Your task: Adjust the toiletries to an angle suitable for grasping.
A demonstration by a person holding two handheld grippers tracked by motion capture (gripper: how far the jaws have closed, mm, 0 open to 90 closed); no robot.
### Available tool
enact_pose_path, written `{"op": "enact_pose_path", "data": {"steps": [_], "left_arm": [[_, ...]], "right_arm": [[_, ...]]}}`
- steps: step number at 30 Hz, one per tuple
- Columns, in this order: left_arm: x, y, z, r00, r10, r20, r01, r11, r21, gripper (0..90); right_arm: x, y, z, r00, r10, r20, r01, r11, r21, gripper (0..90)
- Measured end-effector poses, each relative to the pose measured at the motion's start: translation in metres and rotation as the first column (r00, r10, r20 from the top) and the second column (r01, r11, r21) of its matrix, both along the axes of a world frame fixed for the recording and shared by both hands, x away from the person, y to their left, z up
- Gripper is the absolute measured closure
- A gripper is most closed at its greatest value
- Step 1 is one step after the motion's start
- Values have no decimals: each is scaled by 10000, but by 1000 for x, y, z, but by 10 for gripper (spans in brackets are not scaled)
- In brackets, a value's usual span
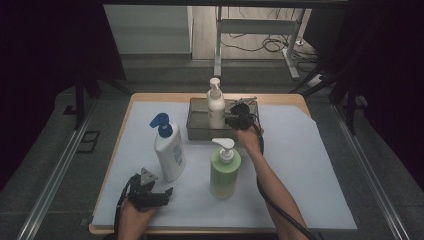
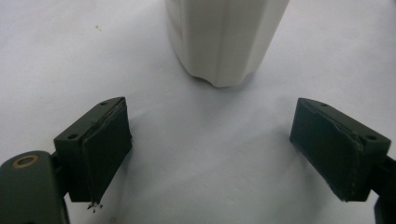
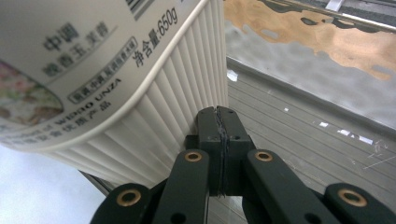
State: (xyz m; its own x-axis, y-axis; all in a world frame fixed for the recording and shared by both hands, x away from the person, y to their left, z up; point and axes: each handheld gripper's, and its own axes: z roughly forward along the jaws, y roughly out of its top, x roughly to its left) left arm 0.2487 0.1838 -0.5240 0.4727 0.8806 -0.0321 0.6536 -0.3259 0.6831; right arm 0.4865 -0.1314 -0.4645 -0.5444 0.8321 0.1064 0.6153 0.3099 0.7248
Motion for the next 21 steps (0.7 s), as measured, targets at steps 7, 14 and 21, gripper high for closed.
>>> {"op": "enact_pose_path", "data": {"steps": [7,14,21], "left_arm": [[0,0,0,10000,1,2,-1,10000,0,120],[0,0,0,10000,1,1,-1,10000,-3,120],[0,0,0,10000,-1,0,1,10000,-1,120]], "right_arm": [[0,1,0,10000,25,-63,-26,9999,-119,894],[0,0,1,9999,42,-116,-47,9990,-448,895],[1,0,1,9996,106,-262,-118,9988,-465,896]]}}
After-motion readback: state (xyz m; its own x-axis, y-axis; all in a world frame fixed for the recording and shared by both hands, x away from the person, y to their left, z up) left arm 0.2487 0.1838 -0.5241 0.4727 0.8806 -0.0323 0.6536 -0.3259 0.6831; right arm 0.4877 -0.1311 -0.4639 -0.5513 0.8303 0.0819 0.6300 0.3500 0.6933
